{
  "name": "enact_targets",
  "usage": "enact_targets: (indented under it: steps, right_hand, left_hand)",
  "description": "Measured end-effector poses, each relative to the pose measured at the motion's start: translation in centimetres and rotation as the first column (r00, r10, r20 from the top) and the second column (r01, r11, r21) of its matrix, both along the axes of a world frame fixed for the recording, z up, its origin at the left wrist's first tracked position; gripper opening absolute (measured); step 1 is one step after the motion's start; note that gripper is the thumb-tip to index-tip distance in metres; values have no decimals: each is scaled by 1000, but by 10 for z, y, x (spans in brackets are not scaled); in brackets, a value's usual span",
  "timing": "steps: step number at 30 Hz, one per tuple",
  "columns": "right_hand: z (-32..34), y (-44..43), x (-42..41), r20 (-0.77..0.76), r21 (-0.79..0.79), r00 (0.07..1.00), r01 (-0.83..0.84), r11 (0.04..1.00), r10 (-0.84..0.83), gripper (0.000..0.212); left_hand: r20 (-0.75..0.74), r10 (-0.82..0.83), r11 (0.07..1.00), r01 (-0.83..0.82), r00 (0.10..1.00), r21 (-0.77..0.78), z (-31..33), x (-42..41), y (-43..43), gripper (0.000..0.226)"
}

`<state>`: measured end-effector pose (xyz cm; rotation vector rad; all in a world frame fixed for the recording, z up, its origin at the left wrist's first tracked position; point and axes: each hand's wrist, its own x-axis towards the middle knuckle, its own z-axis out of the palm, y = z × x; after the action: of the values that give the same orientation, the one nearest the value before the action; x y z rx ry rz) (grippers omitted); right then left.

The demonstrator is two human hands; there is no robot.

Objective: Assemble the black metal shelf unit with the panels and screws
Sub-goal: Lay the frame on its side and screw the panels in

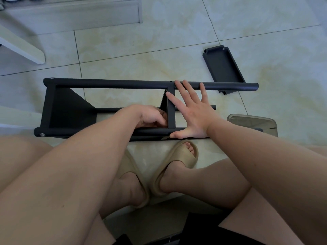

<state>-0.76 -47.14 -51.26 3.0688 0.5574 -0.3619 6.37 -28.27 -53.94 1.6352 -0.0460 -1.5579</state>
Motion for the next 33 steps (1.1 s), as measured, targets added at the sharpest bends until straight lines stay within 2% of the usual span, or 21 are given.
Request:
enact_targets:
  steps: [9, 14, 17, 19, 22, 26, 33]
  right_hand:
    - [1, 0, 1, -7, -2, 1000, -3, 1000, 3, 125]
    - [1, 0, 0, -10, -11, 1000, 0, 1000, 0, 125]
    - [2, 0, 0, -6, -5, 1000, 0, 1000, 0, 125]
    - [2, 0, 0, -7, -2, 1000, -1, 1000, 0, 125]
    - [2, 0, 0, -10, 1, 1000, -1, 1000, 1, 125]
    - [1, 0, 0, -9, 7, 1000, -2, 1000, 2, 125]
    - [2, 0, 0, -11, 3, 1000, 1, 1000, -1, 126]
  left_hand:
    - [57, 27, 999, -25, 998, -37, 6, -4, -1, 30]
    - [10, -46, 998, 46, 999, 53, 8, -2, -2, 19]
    - [26, -88, 989, 85, 996, 121, 5, 0, -3, 28]
    - [49, -72, 991, 66, 996, 112, 3, 0, -2, 15]
    - [47, -49, 994, 44, 998, 101, -1, 1, -1, 33]
    - [30, -79, 993, 76, 996, 95, 1, 1, 0, 8]
    - [23, -67, 995, 65, 998, 71, 0, 2, 0, 12]
